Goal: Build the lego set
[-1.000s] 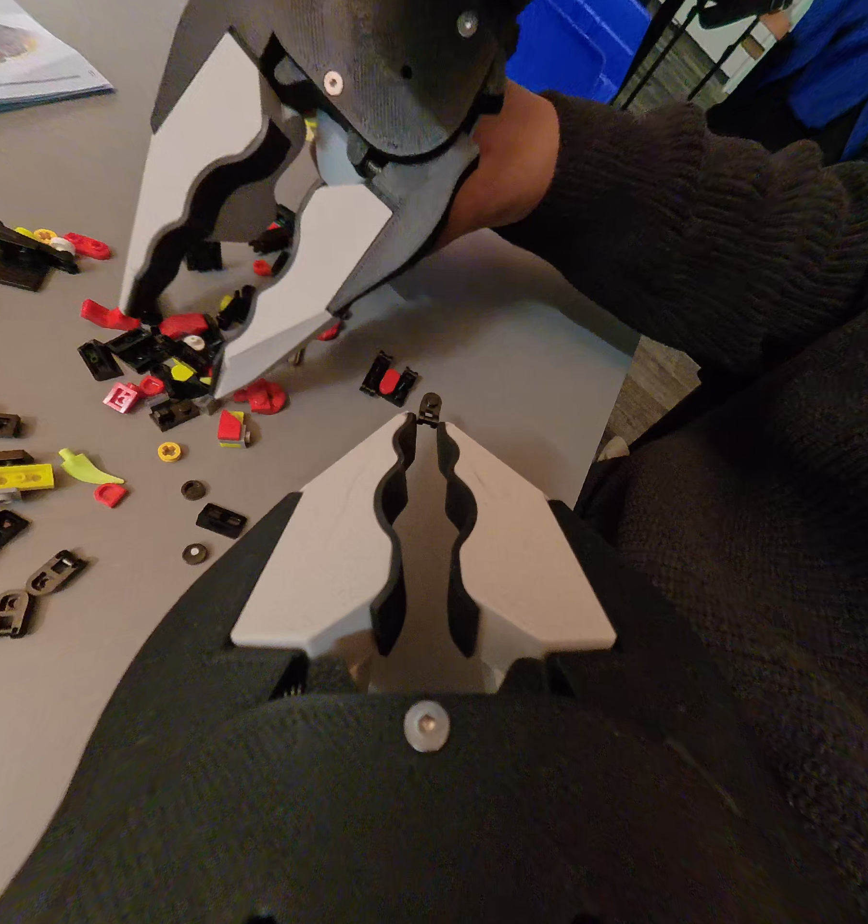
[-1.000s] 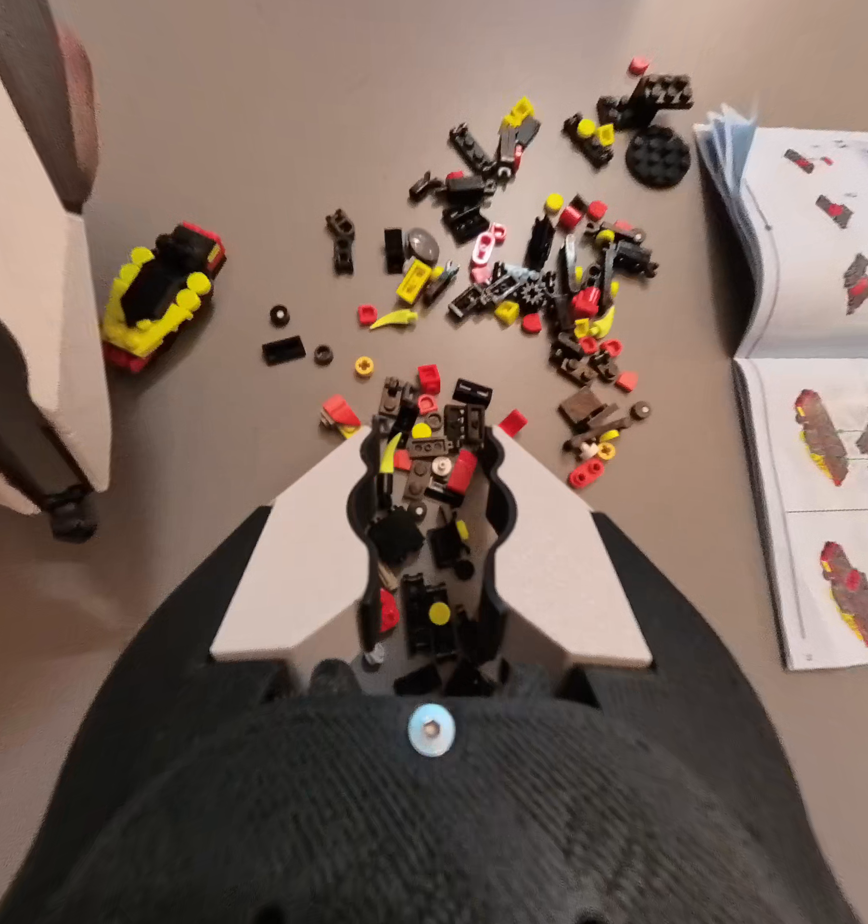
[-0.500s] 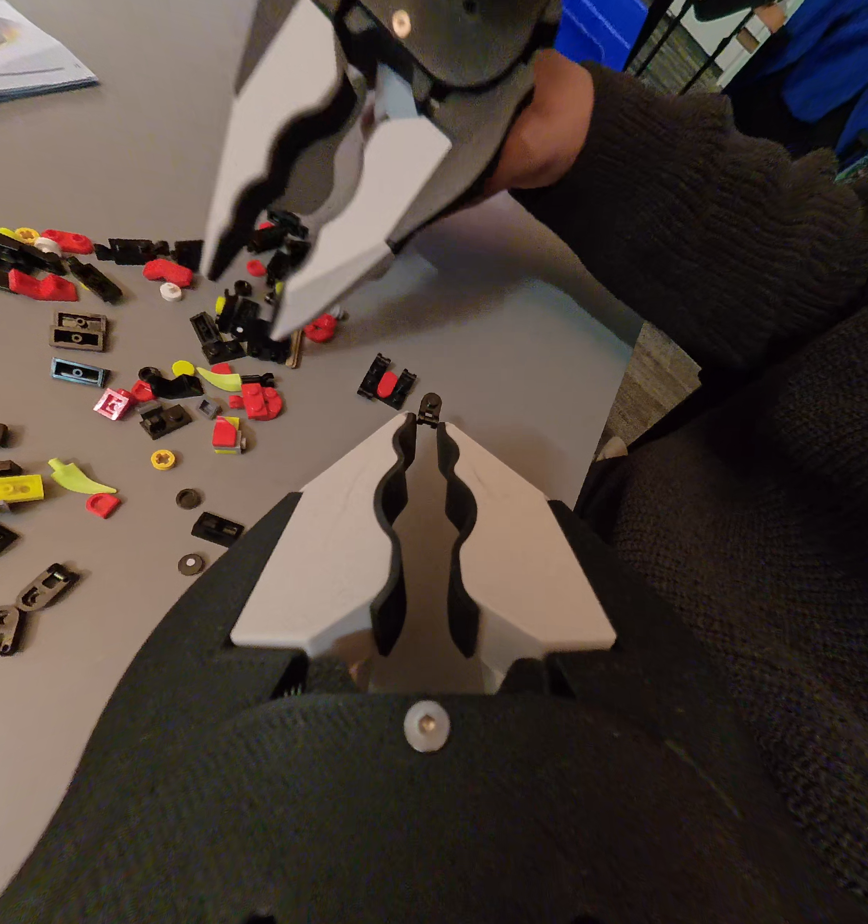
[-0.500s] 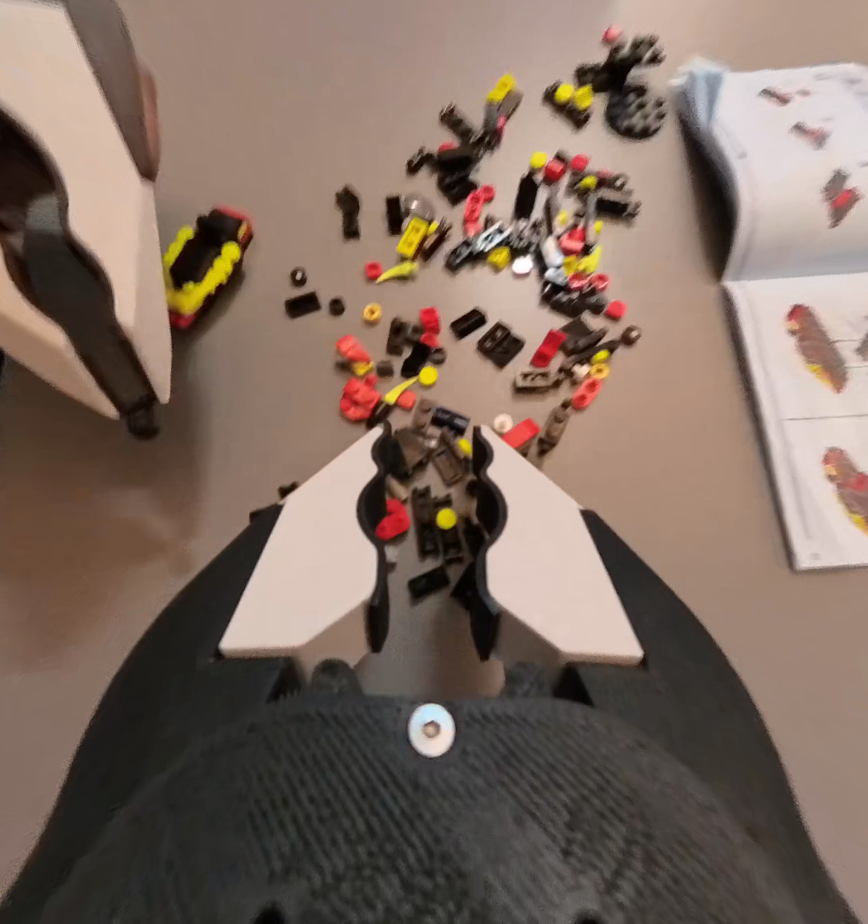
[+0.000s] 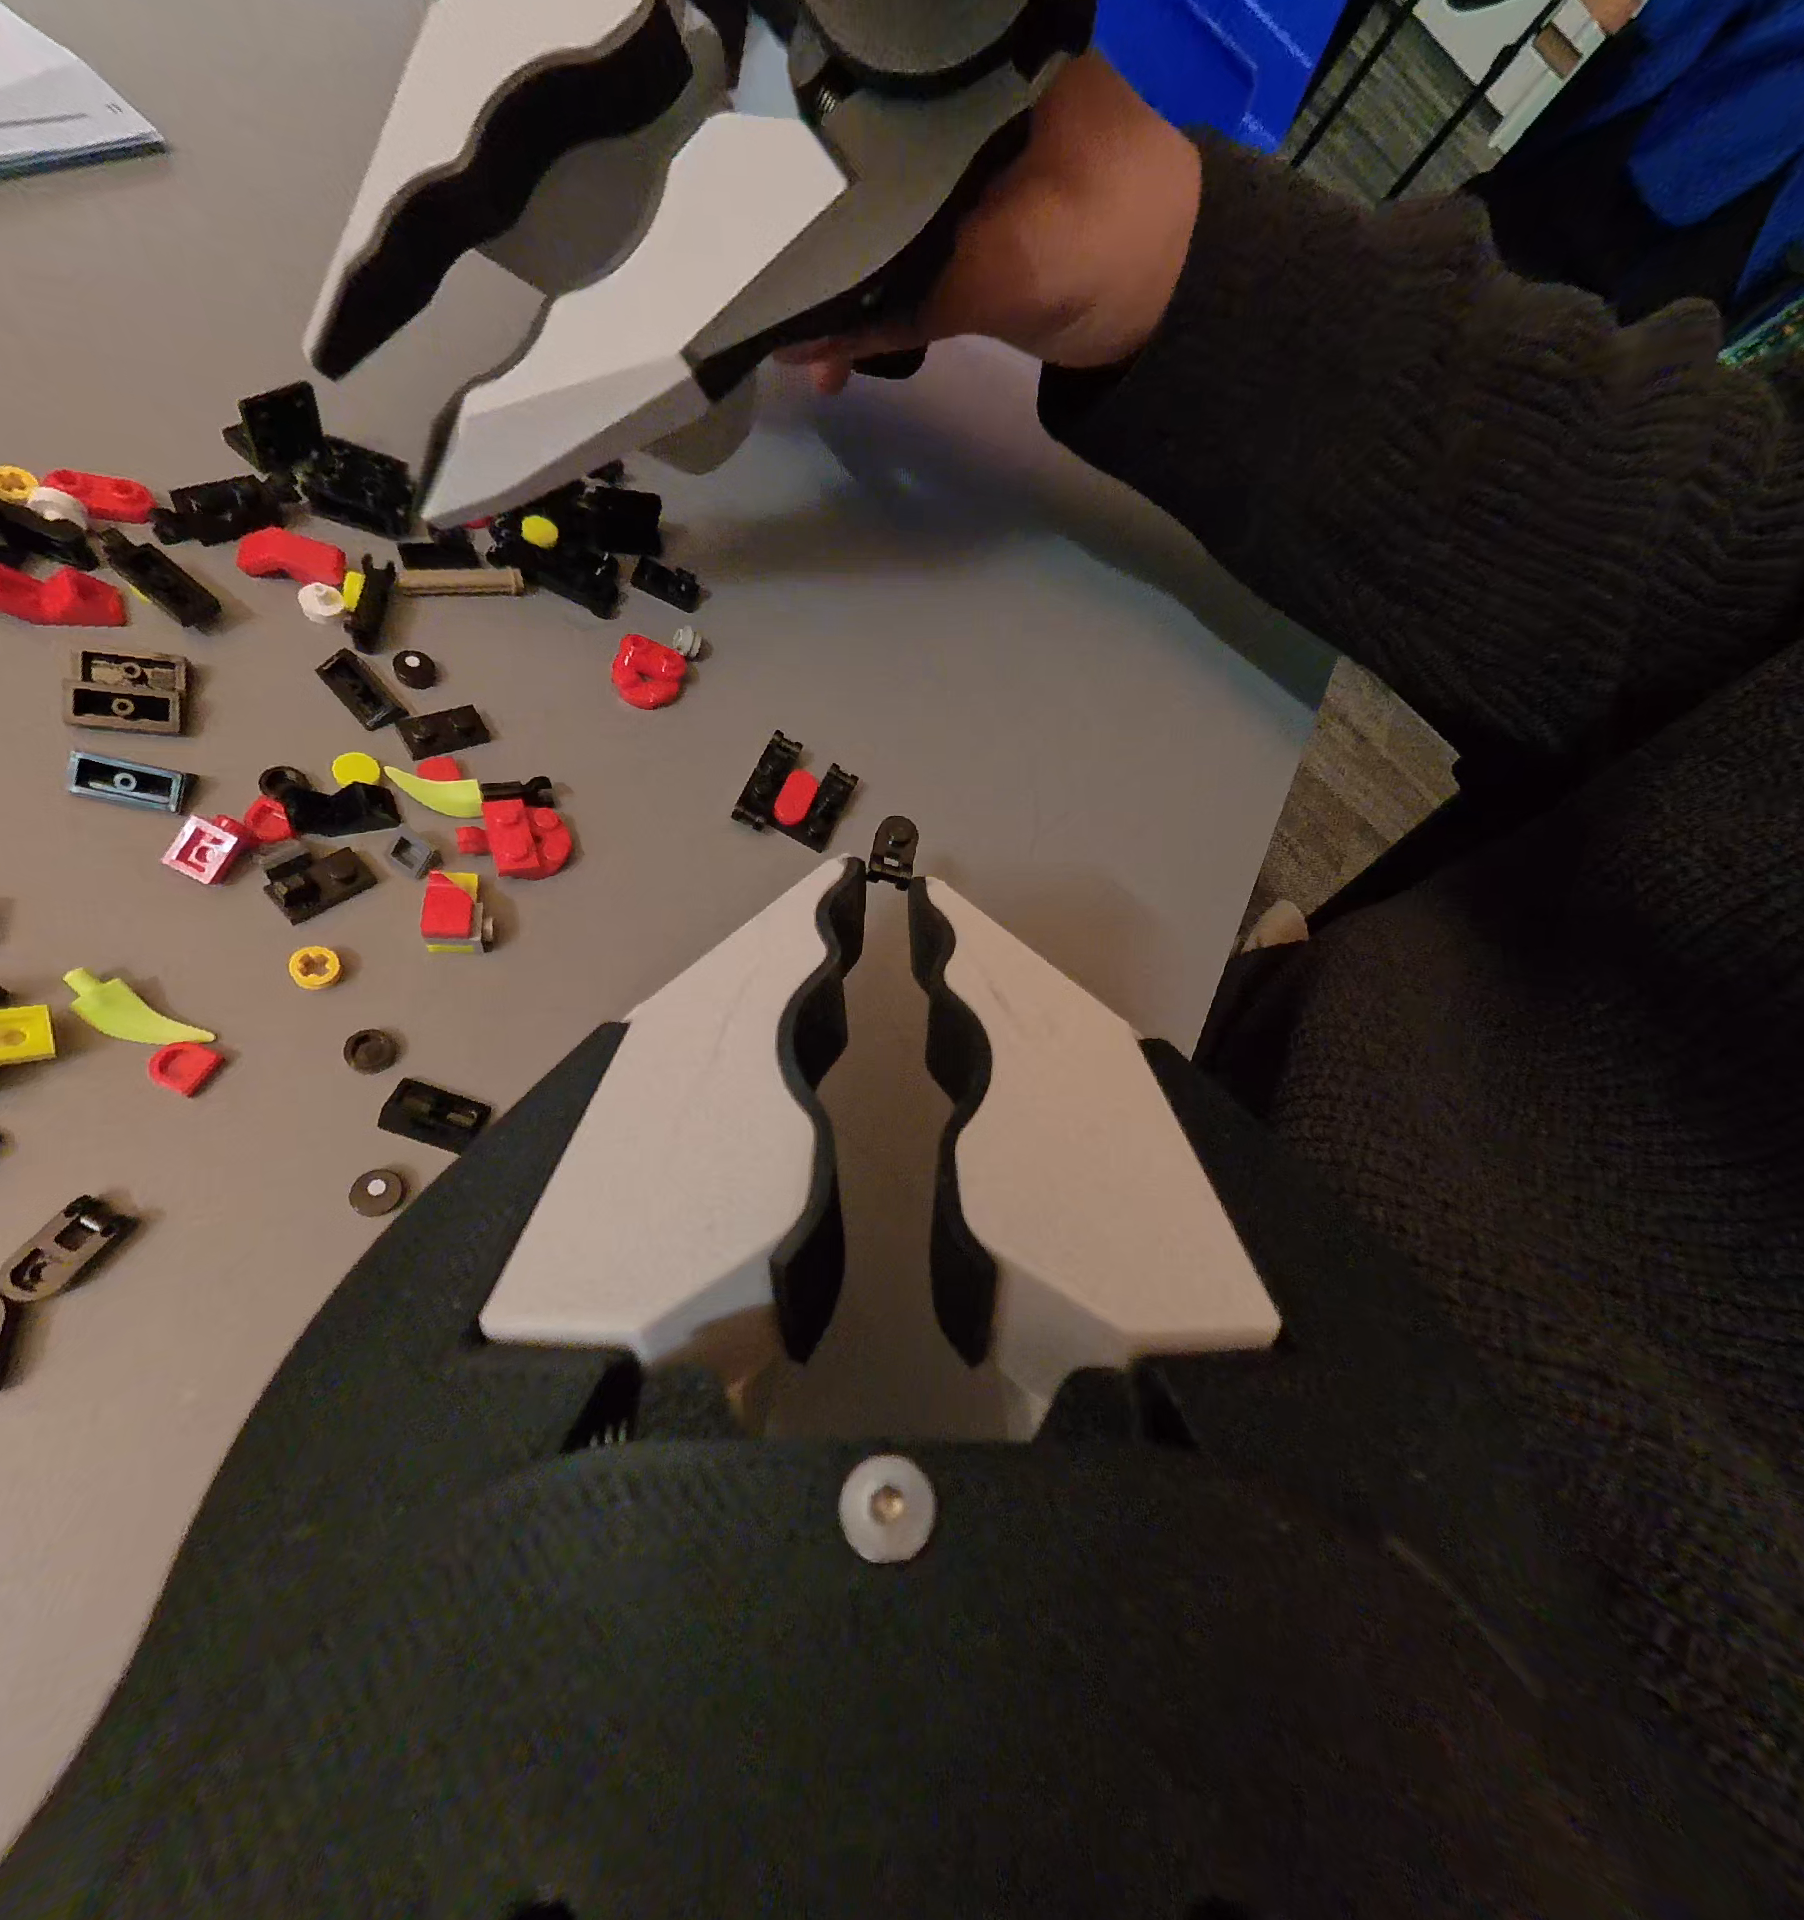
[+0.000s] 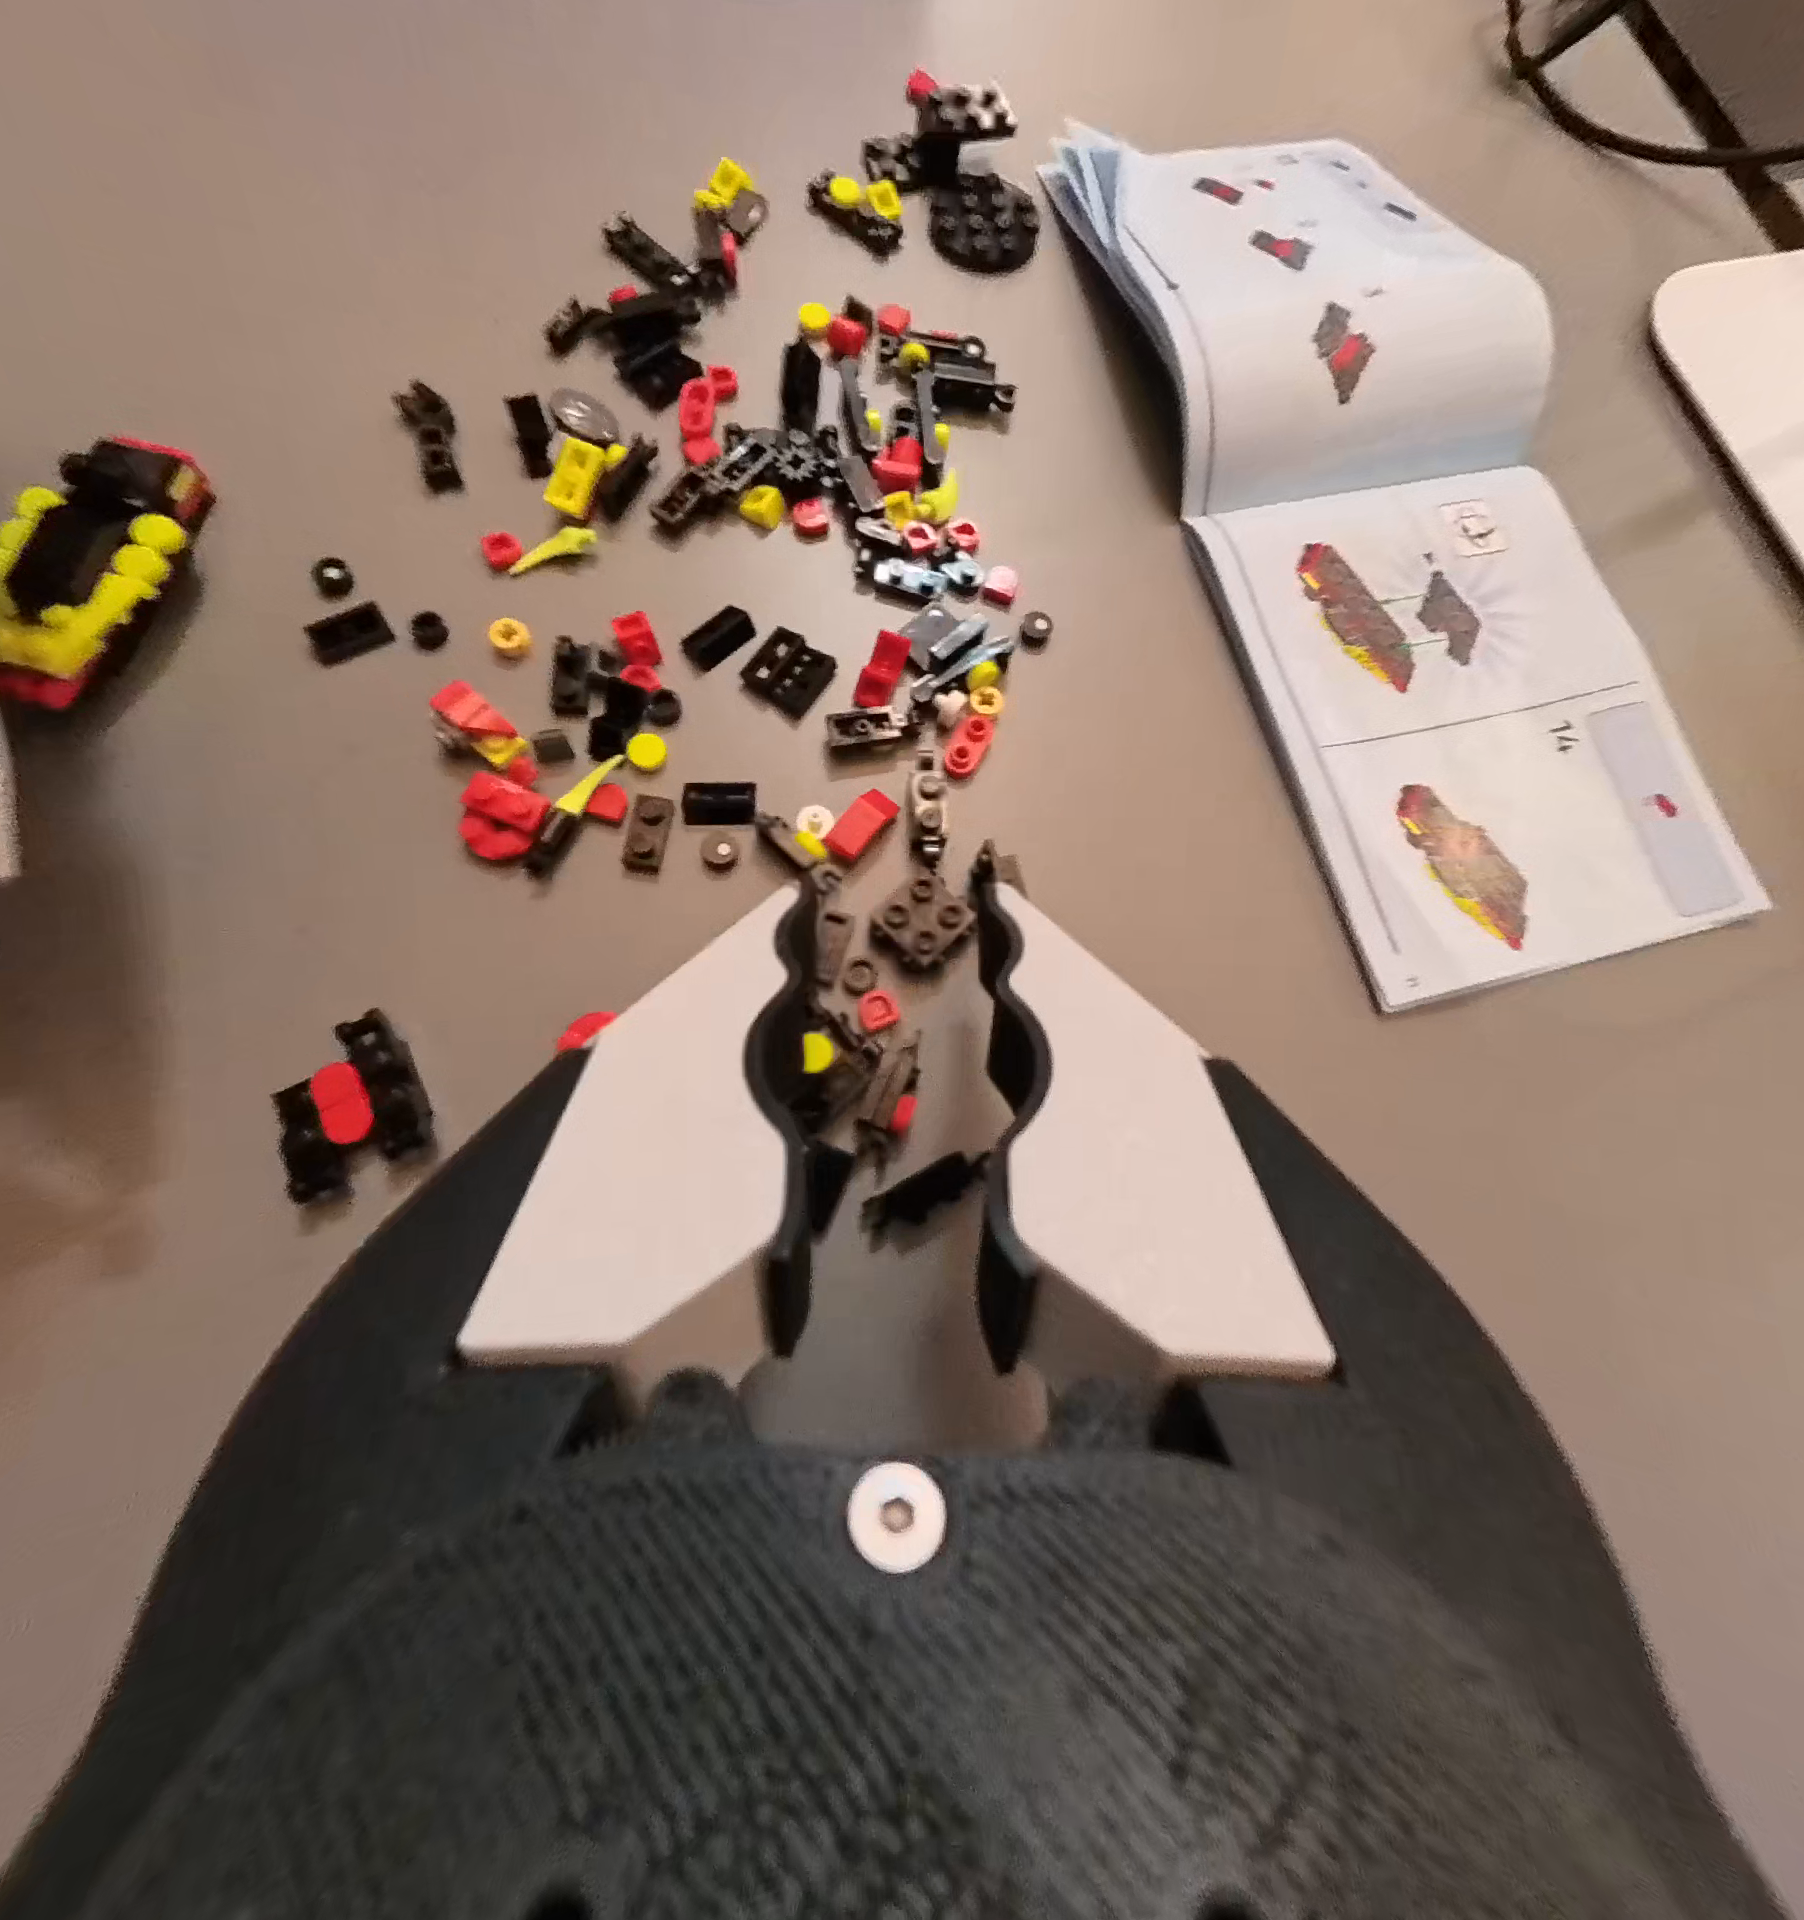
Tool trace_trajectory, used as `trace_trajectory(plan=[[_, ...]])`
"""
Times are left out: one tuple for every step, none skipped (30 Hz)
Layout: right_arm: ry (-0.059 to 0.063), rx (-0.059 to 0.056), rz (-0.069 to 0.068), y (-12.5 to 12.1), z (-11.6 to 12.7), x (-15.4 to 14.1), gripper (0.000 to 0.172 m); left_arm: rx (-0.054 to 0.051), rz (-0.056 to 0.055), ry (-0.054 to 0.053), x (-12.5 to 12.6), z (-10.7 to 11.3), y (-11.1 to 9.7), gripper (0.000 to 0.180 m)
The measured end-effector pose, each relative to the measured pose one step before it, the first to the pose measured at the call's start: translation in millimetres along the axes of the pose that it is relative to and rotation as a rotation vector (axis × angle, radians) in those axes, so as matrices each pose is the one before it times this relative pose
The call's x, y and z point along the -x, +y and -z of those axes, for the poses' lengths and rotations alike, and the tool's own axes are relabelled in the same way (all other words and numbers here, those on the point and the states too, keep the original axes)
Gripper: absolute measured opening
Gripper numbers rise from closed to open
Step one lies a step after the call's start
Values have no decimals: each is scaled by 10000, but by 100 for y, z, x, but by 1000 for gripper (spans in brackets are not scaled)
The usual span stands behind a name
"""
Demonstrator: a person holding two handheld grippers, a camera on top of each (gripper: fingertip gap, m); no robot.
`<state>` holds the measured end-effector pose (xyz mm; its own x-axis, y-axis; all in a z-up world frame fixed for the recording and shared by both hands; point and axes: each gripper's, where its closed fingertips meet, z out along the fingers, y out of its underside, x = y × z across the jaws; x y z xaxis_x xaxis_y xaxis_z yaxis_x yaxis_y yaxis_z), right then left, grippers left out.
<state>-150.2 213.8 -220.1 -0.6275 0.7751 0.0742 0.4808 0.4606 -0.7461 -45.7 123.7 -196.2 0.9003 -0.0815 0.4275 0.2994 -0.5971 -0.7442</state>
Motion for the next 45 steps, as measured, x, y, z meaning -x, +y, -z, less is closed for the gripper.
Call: trace_trajectory(plan=[[-357,-38,-41,-24,106,511,29,4,-13,-11,-6,-2,7,6],[-331,31,2,135,31,516,28,11,-5,-5,7,-9,19,6],[-105,106,34,261,-50,178,28,13,1,-2,11,-9,28,6],[71,151,64,307,-81,-87,29,8,4,-3,7,-16,6,6],[56,153,70,274,-72,-83,29,-2,6,1,8,-3,2,6],[38,123,24,203,-81,-75,29,-3,6,1,2,9,-1,6],[31,94,-36,168,-84,-72,29,-1,2,2,4,2,-5,6],[11,76,-65,154,-102,-58,28,5,-1,2,-2,3,7,6],[7,5,-37,27,-21,-25,29,8,0,2,1,0,18,6],[-5,-60,3,-120,78,25,29,5,5,8,-2,2,12,6],[0,-53,13,-164,129,30,29,0,10,8,-4,-10,-2,6],[-37,-100,36,-236,164,105,30,-3,11,7,6,-9,-9,6],[-117,-115,39,-242,157,229,30,-3,13,1,21,-5,-11,6],[-185,-62,39,-130,134,315,30,2,13,1,31,-7,-13,6],[-250,13,56,29,85,407,31,8,12,-1,29,-3,11,6],[-300,71,63,188,33,474,30,4,11,-1,29,24,0,6],[-300,134,42,350,-48,465,29,-7,10,1,16,29,0,6],[-221,182,20,453,-136,318,29,-16,10,6,-8,29,-25,6],[-123,133,21,400,-157,163,29,-12,11,11,-11,19,-18,6],[-56,-11,21,124,-82,54,31,-1,10,15,-20,3,-4,6],[-28,4,-12,58,-25,-24,28,15,9,18,-25,-32,29,6],[104,91,-53,159,-88,-242,30,23,7,14,-17,-34,33,6],[231,9,-8,33,-76,-402,25,18,2,13,-13,-30,33,6],[246,-28,12,-20,-64,-391,27,10,-2,11,-21,-12,5,6],[180,-16,-11,-35,-34,-302,25,-1,-3,6,-16,-4,2,6],[123,5,-56,-28,-16,-233,29,-3,2,3,13,5,-10,6],[70,10,-38,-14,8,-149,32,-4,7,1,2,8,-3,6],[58,-22,28,-59,55,-73,33,-4,9,-4,25,7,-14,6],[67,-80,73,-170,99,-55,33,-3,6,-5,6,15,-8,6],[-32,-132,72,-294,155,109,33,-4,1,-6,6,5,1,6],[-166,-173,44,-378,160,323,34,0,-4,-6,-1,-6,-10,6],[-229,-176,14,-370,130,430,34,9,-6,-5,-6,-8,13,6],[-272,-97,1,-208,50,488,32,14,-6,-5,0,-18,21,6],[-254,16,1,20,-48,449,30,10,-10,-4,-8,-32,12,6],[-117,106,12,202,-118,226,29,8,-11,-4,-17,-7,7,6],[-6,164,36,311,-176,37,29,10,-9,-5,-3,-15,8,6],[48,113,50,215,-135,-42,29,6,-6,-3,-8,-10,8,6],[99,-7,24,-27,-50,-133,27,-1,-6,-2,-7,9,0,6],[146,70,-47,61,-11,-270,27,-5,-7,-2,-16,3,-3,6],[241,147,-73,198,-21,-441,27,-1,-7,-4,-4,9,0,6],[249,71,-26,124,-5,-429,27,4,-5,-5,10,-5,-1,6],[91,-55,12,-52,40,-162,28,3,-1,0,1,-6,-2,6],[-61,-155,-12,-263,85,93,28,3,0,2,-11,-9,2,6],[-123,-203,-48,-407,107,205,30,4,-2,-3,10,-3,13,6],[-153,-185,-41,-403,72,272,30,1,-6,-7,0,3,-3,6]])
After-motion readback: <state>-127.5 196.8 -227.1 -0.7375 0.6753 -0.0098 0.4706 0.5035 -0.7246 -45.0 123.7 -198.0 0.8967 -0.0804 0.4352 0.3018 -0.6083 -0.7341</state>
